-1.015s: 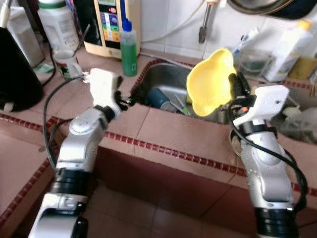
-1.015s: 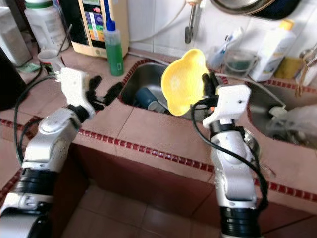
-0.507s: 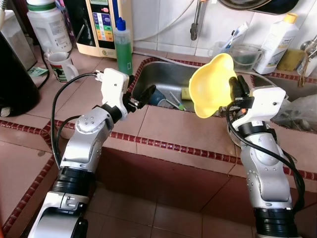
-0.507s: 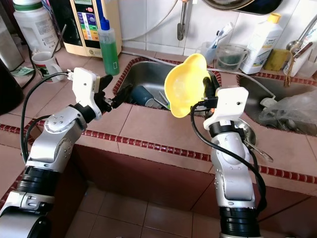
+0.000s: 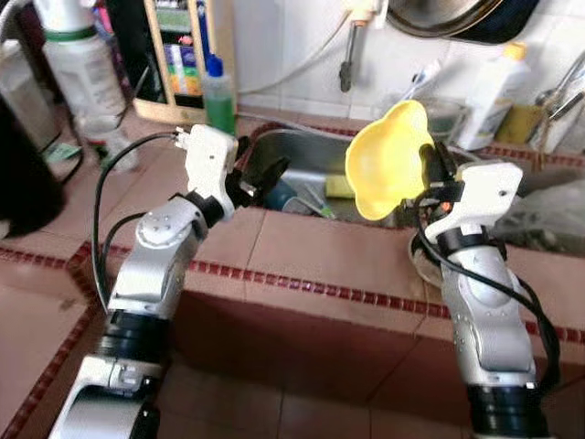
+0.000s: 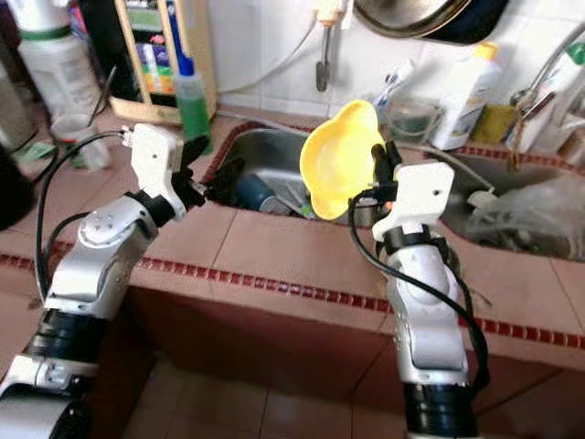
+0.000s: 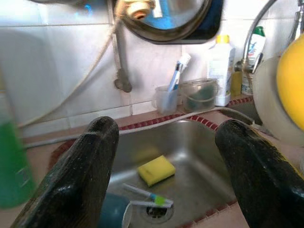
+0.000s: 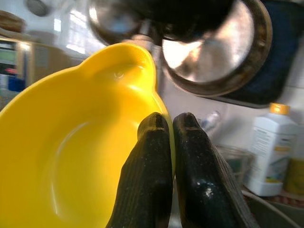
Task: Kitchen organization
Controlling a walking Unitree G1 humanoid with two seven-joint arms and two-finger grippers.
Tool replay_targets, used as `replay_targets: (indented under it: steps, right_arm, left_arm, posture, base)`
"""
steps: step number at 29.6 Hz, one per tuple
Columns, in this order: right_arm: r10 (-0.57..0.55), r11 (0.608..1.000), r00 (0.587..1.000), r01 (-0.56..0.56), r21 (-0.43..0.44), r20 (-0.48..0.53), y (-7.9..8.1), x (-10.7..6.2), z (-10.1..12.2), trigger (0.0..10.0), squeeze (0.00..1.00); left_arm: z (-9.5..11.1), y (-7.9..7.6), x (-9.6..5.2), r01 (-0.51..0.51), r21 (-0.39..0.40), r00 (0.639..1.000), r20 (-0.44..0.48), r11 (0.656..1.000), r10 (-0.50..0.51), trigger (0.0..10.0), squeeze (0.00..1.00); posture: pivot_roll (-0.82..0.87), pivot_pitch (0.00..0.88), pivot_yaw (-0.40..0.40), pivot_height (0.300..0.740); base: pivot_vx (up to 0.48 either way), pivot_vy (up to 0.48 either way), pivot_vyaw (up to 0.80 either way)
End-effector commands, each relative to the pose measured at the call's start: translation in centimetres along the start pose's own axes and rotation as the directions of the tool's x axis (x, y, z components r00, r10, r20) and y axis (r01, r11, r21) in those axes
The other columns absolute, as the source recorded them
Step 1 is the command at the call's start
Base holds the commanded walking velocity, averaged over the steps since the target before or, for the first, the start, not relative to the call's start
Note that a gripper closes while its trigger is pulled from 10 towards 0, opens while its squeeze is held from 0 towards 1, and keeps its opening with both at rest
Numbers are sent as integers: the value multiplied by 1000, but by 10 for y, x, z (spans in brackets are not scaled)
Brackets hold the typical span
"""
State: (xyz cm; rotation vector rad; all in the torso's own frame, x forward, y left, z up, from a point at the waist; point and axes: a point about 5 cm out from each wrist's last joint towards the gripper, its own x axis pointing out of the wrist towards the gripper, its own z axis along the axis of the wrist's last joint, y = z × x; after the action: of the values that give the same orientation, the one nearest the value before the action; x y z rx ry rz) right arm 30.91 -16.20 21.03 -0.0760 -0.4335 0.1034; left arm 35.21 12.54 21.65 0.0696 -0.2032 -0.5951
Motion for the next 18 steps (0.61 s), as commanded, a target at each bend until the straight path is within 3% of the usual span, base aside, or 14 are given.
replay_targets:
  steps: [1, 14, 18]
  right_arm:
    - [-19, 1000, 1000, 19, -12, 10, -4, 2, 2, 10000, 0]
    - [-14, 1000, 1000, 15, -23, 10, -5, 1, 2, 10000, 0]
    - [-15, 1000, 1000, 15, -25, 6, -5, 1, 1, 10000, 0]
  left_arm:
    - [4, -4, 3, 20, 10, 1000, 12, 1000, -20, 10000, 0]
    - [4, -5, 4, 24, 17, 1000, 11, 1000, -25, 10000, 0]
    - [4, -7, 4, 33, 13, 999, 23, 999, -33, 10000, 0]
  posture:
    - [91, 42, -17, 740]
    - [87, 46, -15, 740]
    - [86, 46, -15, 740]
  base:
    - [424, 0, 0]
    - [417, 0, 0]
    - [60, 0, 0]
